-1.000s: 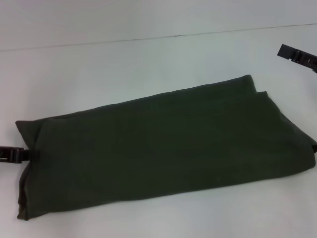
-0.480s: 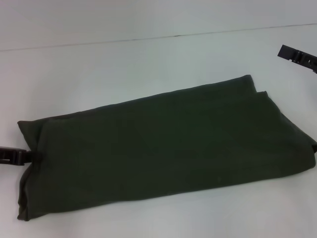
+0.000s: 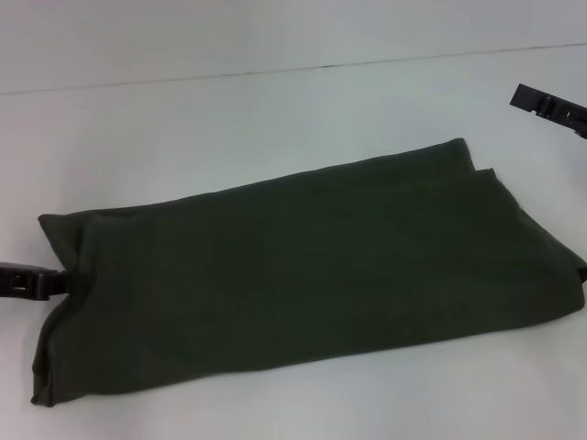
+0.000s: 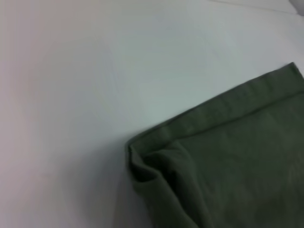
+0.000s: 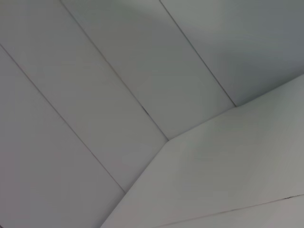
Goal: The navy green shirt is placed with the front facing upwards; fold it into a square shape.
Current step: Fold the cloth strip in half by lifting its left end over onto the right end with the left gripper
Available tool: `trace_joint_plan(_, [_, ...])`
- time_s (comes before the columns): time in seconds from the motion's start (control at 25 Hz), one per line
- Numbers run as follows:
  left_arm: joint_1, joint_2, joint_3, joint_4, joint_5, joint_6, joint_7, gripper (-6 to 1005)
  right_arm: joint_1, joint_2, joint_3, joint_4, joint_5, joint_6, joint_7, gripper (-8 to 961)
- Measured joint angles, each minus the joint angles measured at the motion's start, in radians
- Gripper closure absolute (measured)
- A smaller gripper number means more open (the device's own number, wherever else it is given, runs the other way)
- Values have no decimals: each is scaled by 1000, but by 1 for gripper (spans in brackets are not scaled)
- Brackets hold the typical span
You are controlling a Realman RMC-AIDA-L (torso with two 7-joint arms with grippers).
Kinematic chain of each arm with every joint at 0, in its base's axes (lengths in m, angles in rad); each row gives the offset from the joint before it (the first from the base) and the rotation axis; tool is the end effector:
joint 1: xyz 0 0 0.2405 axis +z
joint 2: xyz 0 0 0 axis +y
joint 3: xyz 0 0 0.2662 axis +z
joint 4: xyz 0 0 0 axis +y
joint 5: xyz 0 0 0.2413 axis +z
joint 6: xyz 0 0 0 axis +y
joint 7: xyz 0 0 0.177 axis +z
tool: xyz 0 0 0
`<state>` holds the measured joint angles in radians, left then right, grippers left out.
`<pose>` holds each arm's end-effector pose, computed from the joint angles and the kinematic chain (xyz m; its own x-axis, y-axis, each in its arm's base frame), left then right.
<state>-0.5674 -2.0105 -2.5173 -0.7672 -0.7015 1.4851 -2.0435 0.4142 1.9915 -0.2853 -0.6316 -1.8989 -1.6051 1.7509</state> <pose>-0.3400 0.3823 0.0081 0.5111 0.8242 0.2437 0.8583 -0.4743 -0.1961 0.3497 0.3578 0.0788 0.2864 -0.4756 -0.8317 -0.8716 -0.4899 -0.0200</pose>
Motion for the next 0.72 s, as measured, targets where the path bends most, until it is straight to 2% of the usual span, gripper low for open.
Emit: trace_joint_plan(0.72, [-21, -24, 12, -1, -62, 48, 15, 979, 11, -1, -9, 3, -5, 0, 1, 48])
